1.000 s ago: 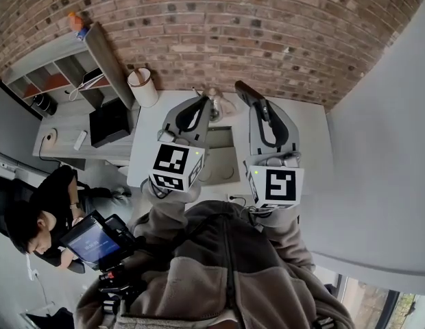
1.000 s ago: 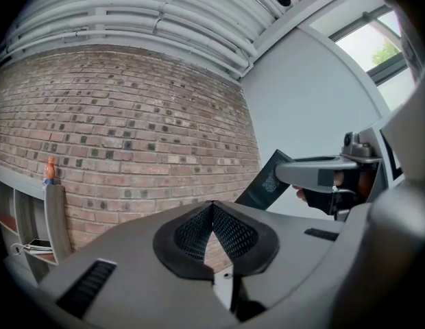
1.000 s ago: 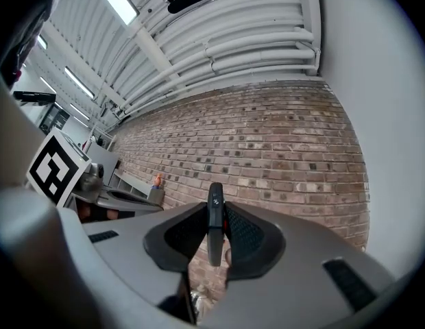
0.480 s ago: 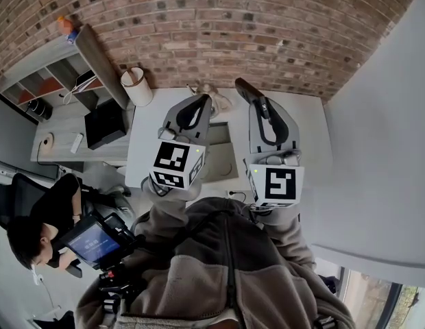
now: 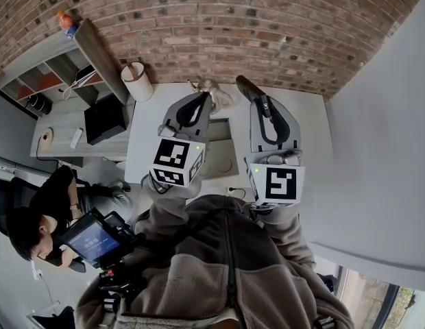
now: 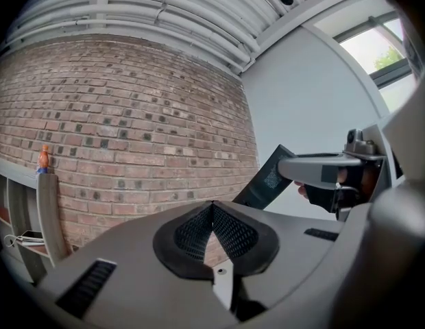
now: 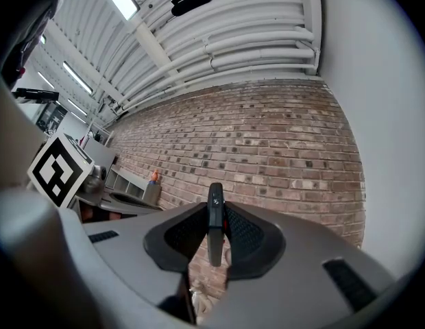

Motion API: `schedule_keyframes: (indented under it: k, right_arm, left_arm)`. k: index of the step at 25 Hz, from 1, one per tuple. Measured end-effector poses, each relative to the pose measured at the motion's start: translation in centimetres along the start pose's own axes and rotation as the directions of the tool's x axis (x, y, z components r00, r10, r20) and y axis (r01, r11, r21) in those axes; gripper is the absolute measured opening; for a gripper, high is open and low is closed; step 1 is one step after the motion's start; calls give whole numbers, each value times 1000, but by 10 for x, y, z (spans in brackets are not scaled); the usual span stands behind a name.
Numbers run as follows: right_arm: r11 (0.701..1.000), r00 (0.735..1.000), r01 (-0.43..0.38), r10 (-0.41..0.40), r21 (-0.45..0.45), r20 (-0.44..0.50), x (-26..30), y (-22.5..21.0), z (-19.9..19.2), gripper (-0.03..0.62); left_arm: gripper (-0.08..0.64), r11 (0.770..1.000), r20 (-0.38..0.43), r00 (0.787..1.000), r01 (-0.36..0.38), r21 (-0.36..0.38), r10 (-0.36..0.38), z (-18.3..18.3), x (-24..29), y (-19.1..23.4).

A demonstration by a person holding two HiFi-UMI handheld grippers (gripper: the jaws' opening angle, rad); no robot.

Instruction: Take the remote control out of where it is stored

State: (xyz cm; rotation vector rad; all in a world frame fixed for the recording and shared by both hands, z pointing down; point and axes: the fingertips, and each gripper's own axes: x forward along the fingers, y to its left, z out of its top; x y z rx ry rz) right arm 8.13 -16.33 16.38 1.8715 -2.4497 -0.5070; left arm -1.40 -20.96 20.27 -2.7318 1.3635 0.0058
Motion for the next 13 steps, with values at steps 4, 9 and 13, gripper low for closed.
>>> schedule_keyframes:
  k: [4,9,13]
  right_arm:
    - [1000,1000,-5,5,-2,1,1,1,-1,78]
    - [1000,1000,-9,9,-5,-3,1,4,-3,78]
    - [1000,1000,-10,10,-7,-6,5,6,-5,78]
  left_arm:
    - [6,1000,-3,1000,2,-6,-2,-2,1,1]
    - [6,1000,-3,1000,3,-14,-3,-4,1,2]
    - [6,1000,-8,1000,5,-19,-5,-6,3,6]
